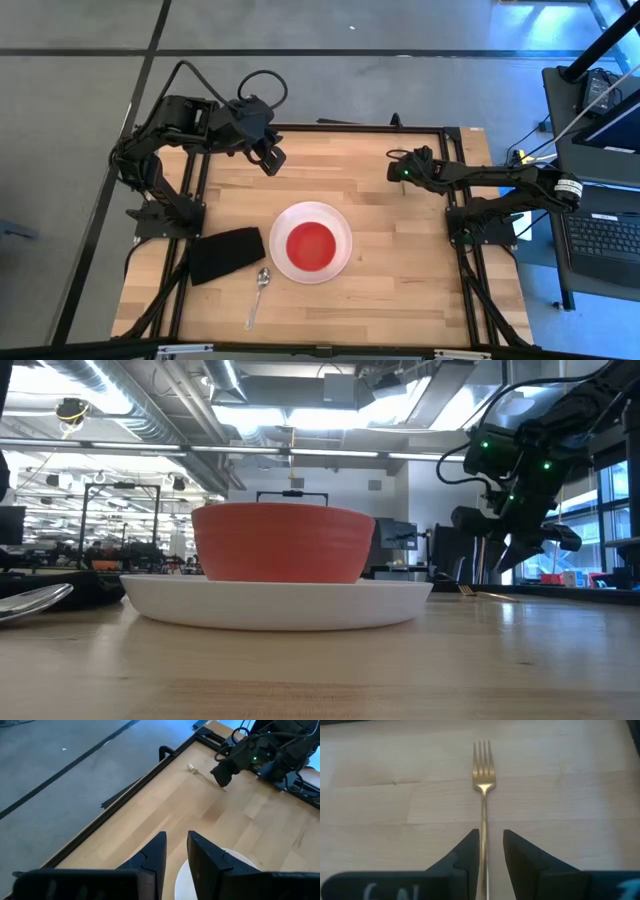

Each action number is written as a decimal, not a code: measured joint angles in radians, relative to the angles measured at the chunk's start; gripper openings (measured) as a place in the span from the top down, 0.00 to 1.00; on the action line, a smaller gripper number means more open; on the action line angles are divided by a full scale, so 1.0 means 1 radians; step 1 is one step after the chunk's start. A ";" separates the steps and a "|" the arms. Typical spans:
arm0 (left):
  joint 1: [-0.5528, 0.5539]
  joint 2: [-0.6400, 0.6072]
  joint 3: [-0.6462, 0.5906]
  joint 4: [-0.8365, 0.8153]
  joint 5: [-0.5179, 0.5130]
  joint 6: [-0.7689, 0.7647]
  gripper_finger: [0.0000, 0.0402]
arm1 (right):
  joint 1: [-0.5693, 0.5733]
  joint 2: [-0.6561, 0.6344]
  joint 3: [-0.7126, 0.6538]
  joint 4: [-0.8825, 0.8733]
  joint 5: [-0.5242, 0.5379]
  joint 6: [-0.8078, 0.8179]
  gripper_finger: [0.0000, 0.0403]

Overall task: Set table place
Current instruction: Move the gold fork to the right of the white plate

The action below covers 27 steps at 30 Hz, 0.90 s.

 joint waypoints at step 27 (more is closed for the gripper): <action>0.000 0.001 0.000 0.001 -0.003 0.000 0.82 | 0.020 0.309 0.005 0.194 0.058 0.006 0.78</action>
